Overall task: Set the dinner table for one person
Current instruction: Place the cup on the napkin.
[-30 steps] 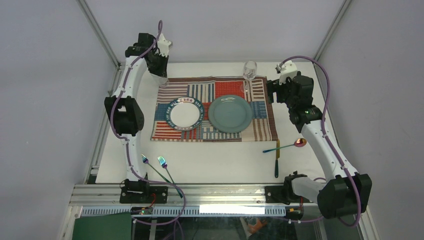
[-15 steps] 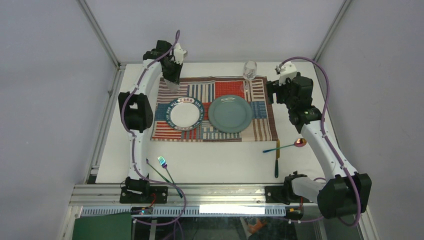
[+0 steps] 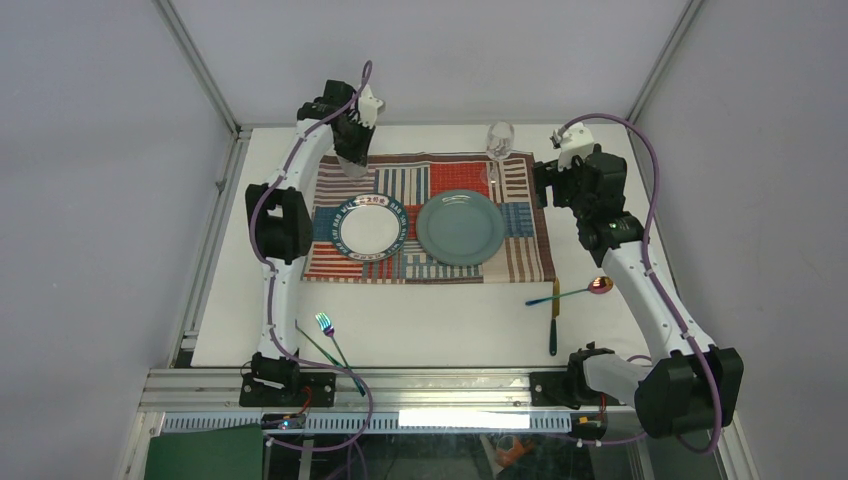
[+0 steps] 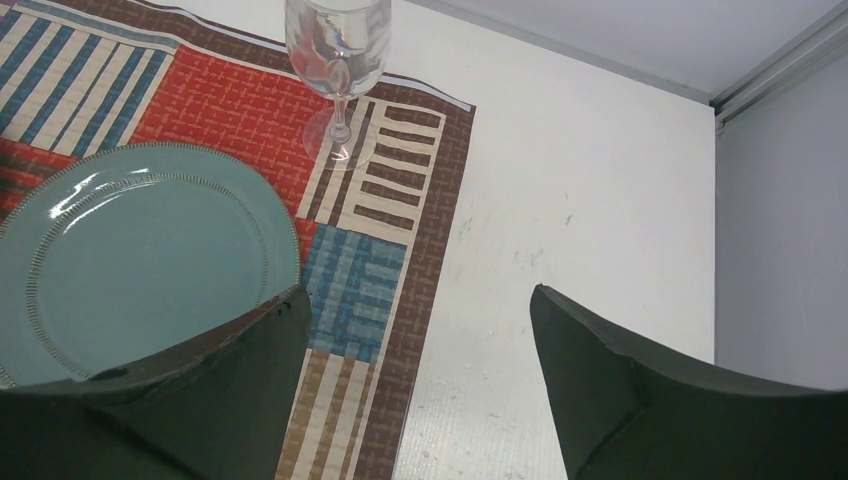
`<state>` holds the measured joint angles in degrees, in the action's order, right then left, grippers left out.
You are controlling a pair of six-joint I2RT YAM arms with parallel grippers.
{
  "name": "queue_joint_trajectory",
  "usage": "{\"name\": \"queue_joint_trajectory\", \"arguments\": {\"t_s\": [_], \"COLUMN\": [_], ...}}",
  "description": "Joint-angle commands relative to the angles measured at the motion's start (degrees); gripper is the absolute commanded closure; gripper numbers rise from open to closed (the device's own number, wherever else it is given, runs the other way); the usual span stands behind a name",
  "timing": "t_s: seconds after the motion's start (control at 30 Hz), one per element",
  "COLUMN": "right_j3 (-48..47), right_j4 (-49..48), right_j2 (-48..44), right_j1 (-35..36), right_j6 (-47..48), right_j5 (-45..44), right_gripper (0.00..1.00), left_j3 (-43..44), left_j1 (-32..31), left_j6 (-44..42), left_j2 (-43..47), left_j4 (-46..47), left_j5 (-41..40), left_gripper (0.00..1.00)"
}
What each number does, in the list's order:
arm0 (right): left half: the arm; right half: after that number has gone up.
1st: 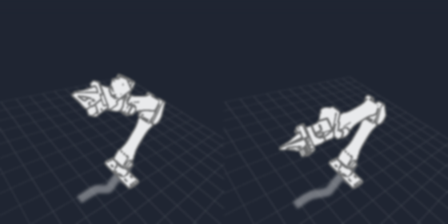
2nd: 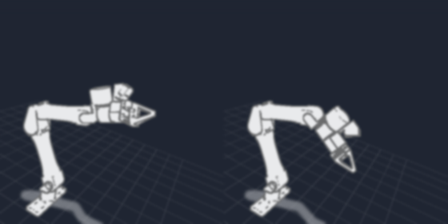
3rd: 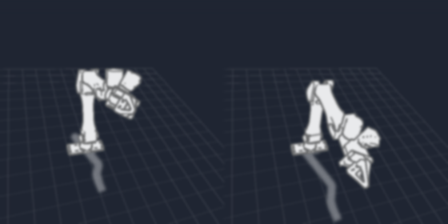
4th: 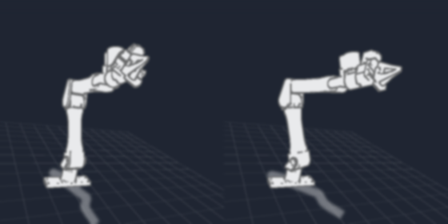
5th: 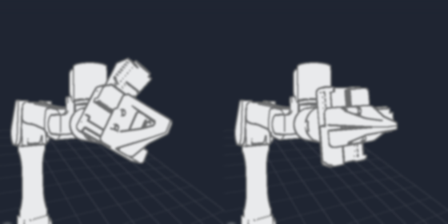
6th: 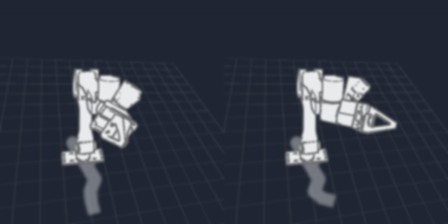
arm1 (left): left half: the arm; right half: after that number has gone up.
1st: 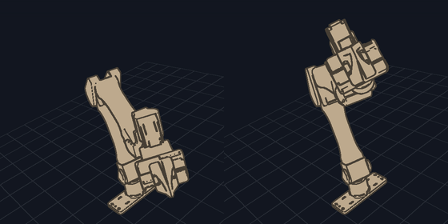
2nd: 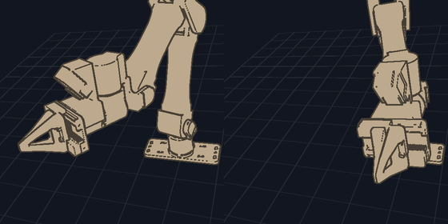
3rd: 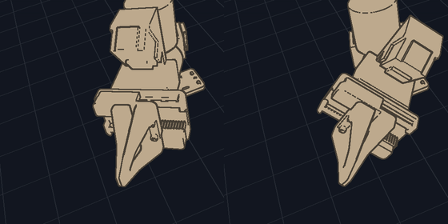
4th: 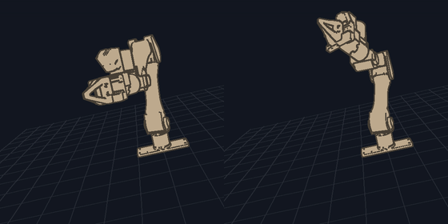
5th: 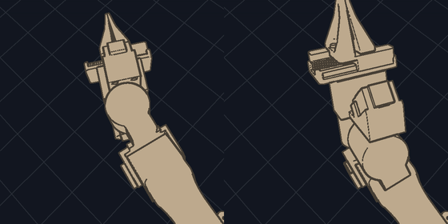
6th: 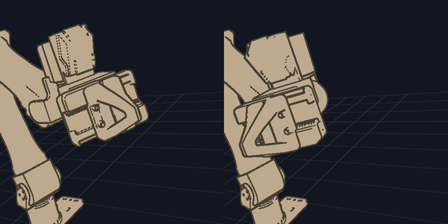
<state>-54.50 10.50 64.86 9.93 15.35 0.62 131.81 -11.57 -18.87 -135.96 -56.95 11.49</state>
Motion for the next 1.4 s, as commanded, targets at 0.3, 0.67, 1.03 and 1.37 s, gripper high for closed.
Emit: {"name": "queue_joint_trajectory", "arguments": {"t_s": [0.3,0.67,1.03,1.37], "right_j3": [-0.1,0.7,1.0,-11.6], "right_j4": [-3.6,-3.7,2.3,40.8], "right_j2": [-1.9,-2.1,-3.0,4.9], "right_j1": [-0.3,-0.3,-0.3,-0.4], "right_j6": [0.4,0.7,-0.8,-11.3], "right_j5": [-0.4,-0.2,-2.2,-6.1], "right_gripper": [0.14,0.14,0.13,0.16], "left_j3": [0.5,-1.0,-7.8,-31.1], "left_j1": [0.2,0.0,0.0,0.0], "left_j6": [0.2,0.3,-0.5,-4.6], "left_j2": [1.1,6.7,32.1,45.2], "left_j4": [5.6,6.3,2.0,-3.9], "left_j5": [-3.2,-3.8,-1.5,5.9], "left_gripper": [0.47,0.01,0.01,0.01]}}
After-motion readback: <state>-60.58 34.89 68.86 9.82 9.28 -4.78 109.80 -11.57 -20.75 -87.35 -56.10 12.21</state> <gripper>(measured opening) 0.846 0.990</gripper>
